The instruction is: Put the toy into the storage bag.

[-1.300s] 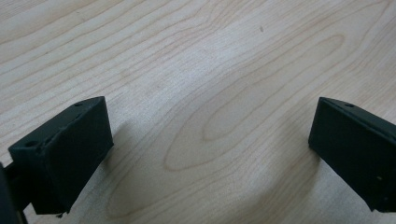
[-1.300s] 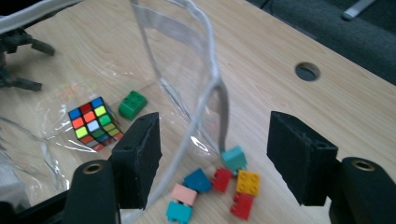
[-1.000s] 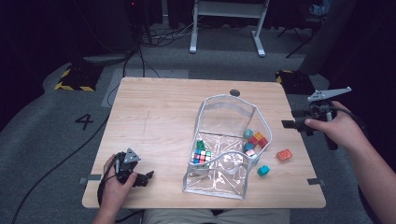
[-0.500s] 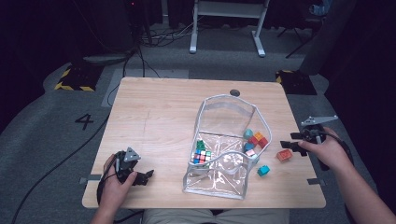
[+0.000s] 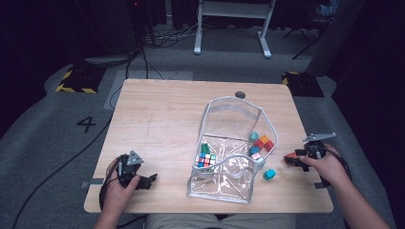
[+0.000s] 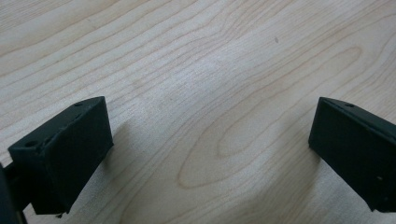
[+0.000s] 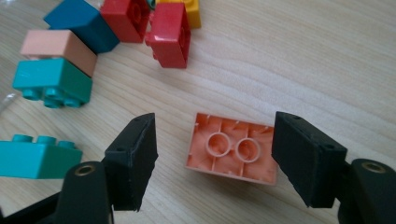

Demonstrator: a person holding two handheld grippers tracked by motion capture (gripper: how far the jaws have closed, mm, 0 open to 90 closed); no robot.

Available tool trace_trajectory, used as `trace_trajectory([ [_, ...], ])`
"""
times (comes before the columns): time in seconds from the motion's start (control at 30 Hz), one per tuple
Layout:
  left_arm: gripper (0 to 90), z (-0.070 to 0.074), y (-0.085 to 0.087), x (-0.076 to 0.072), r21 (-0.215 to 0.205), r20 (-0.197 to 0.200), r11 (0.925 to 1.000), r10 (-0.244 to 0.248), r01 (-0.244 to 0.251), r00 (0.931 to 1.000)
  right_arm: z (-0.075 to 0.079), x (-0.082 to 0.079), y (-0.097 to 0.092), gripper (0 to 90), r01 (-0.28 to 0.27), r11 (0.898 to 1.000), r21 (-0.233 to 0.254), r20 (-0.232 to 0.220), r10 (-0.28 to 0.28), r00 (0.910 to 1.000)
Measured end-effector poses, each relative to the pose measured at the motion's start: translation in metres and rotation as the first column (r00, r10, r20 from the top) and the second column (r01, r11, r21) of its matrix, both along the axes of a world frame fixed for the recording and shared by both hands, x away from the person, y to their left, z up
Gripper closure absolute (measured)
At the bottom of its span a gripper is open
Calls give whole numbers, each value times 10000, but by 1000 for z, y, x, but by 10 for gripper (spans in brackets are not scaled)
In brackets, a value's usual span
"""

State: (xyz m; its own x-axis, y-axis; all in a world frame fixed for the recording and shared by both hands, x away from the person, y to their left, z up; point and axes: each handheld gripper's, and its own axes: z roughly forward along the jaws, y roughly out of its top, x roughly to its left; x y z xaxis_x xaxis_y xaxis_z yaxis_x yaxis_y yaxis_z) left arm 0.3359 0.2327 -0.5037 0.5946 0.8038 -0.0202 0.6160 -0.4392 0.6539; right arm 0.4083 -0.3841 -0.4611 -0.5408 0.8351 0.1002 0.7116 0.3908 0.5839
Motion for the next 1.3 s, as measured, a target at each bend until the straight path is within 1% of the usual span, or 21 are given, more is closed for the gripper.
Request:
trace_trajectory([
  [0.1, 0, 0, 0, 0, -3, -22, 10000, 4, -4, 10000, -7, 0, 2, 313, 4, 9998, -208, -94, -6, 10000],
  [0.17, 0, 0, 0, 0, 15, -21, 10000, 24, -24, 10000, -12, 0, 3, 311, -47, 9987, -507, -82, 43, 10000],
  [0.2, 0, 0, 0, 0, 16, -21, 10000, 23, -23, 10000, -13, 0, 4, 307, 17, 9985, -543, -143, -25, 9999],
  [0.23, 0, 0, 0, 0, 14, -26, 10000, 16, -16, 10000, -14, 0, 4, 306, 13, 9983, -576, -68, -17, 10000],
  [0.33, 0, 0, 0, 0, 9, -15, 10000, 16, -16, 10000, -14, 0, 4, 308, 66, 9991, -413, -57, -68, 10000],
  [0.43, 0, 0, 0, 0, 4, -19, 10000, 10, -10, 10000, -11, 0, 3, 308, 36, 9988, -478, 43, -34, 10000],
  [0.6, 0, 0, 0, 0, 15, -22, 10000, 23, -23, 10000, -7, -1, 0, 310, 153, 9990, -430, 123, -148, 9998],
  [0.67, 0, 0, 0, 0, -17, -23, 10000, -1, 1, 10000, -6, -1, -2, 308, 177, 9987, -488, 234, -166, 9996],
  [0.73, 0, 0, 0, 0, -14, -20, 10000, 4, -4, 10000, -6, -1, -3, 305, 254, 9988, -421, 234, -245, 9994],
  [0.77, 0, 0, 0, 0, 5, -21, 10000, 0, 0, 10000, -6, 0, -5, 299, 271, 9986, -454, 220, -261, 9994],
  [0.83, 0, 0, 0, 0, -14, -24, 10000, -1, 1, 10000, -10, 1, -7, 291, 349, 9985, -423, 56, -347, 9994],
  [0.87, 0, 0, 0, 0, 9, -28, 10000, 18, -18, 10000, -12, 2, -8, 290, 386, 9986, -371, -63, -388, 9992],
  [0.9, 0, 0, 0, 0, 1, -2, 10000, 2, -2, 10000, -14, 2, -9, 289, 421, 9986, -332, -40, -422, 9991],
  [0.93, 0, 0, 0, 0, 13, -24, 10000, 23, -23, 10000, -16, 2, -9, 289, 485, 9985, -244, -131, -489, 9987],
  [1.0, 0, 0, 0, 0, -8, -31, 10000, 8, -8, 10000, -18, 2, -10, 289, 529, 9984, -217, -145, -532, 9985],
  [1.03, 0, 0, 0, 0, -5, -7, 10000, -5, 5, 10000, -19, 2, -10, 291, 518, 9984, -217, -38, -519, 9986],
  [1.1, 0, 0, 0, 0, 2, -18, 10000, 9, -9, 10000, -19, 1, -9, 337, 520, 9982, -284, 134, -516, 9986],
  [1.2, 0, 0, 0, 0, 13, -25, 10000, 21, -21, 10000, -18, 0, -8, 411, 394, 9977, -547, 190, -384, 9991],
  [1.3, 0, 0, 0, 0, 12, -9, 10000, 9, -9, 10000, -17, -1, -7, 413, 336, 9972, -673, 201, -323, 9993],
])
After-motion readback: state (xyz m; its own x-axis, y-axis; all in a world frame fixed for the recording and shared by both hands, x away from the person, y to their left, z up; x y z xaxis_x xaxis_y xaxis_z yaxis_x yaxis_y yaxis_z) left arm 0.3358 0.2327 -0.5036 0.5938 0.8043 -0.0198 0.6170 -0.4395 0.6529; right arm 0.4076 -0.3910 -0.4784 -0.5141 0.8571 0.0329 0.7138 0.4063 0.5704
